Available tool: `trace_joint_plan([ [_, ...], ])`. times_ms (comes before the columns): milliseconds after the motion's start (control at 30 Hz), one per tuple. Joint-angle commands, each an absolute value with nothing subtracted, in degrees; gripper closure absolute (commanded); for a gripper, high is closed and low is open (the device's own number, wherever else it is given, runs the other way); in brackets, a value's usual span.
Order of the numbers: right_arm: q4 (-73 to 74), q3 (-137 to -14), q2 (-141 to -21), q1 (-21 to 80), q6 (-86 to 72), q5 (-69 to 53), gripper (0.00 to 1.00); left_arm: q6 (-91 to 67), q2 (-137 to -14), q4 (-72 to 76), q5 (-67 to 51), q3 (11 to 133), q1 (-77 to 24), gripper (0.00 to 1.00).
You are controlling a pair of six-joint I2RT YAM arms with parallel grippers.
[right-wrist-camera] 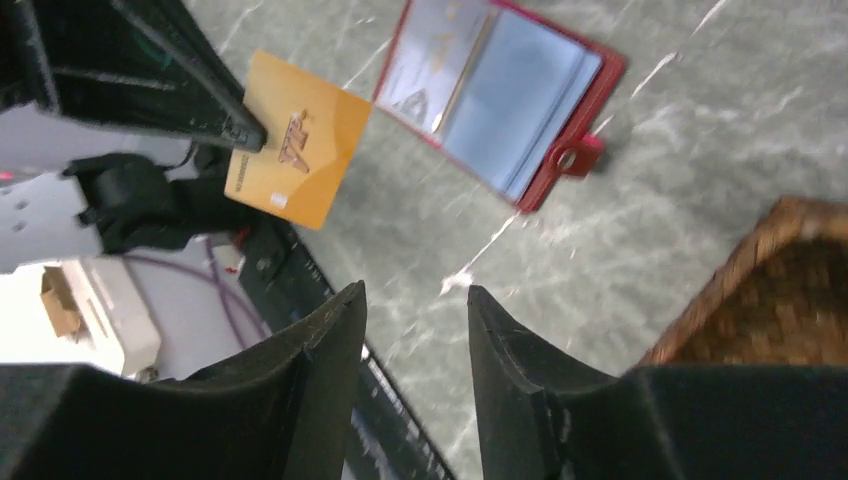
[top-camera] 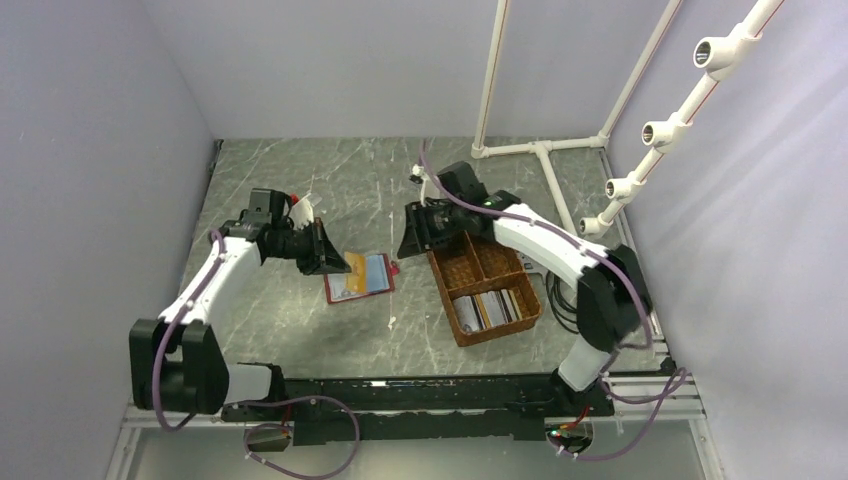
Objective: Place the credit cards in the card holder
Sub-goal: Insert the credit card into the card holder.
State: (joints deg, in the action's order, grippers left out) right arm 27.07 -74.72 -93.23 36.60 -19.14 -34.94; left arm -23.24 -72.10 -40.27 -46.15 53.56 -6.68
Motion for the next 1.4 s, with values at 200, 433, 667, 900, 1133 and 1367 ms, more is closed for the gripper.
trace_joint_plan([
  [200,11.89,-87.50,-118.14,40.87,-25.81,-35.38,0.97,-14.74,-89.25,-36.59,-49.74,54.63,3.67,1.00],
  [433,9.55,-88.22,-124.22,41.04,-25.46,-37.20,1.00,-12.71,-95.67,-32.62,-51.05,53.40,5.52,1.00],
  [667,8.43,-86.98,-125.84,40.49,-25.03,-37.48,1.00,-12.93,-97.58,-26.63,-54.10,50.99,5.71,1.00],
  [900,8.26,-86.36,-126.62,39.50,-24.32,-38.49,1.00,-12.96,-99.23,-24.92,-55.09,50.02,5.67,1.00],
  [1133,7.27,-85.01,-126.46,38.95,-23.86,-38.91,1.00,-13.19,-101.26,-23.93,-56.71,50.27,5.69,1.00],
  [1367,7.21,-85.41,-127.52,38.93,-23.91,-39.72,1.00,-13.21,-101.89,-23.01,-57.22,50.27,5.53,1.00],
])
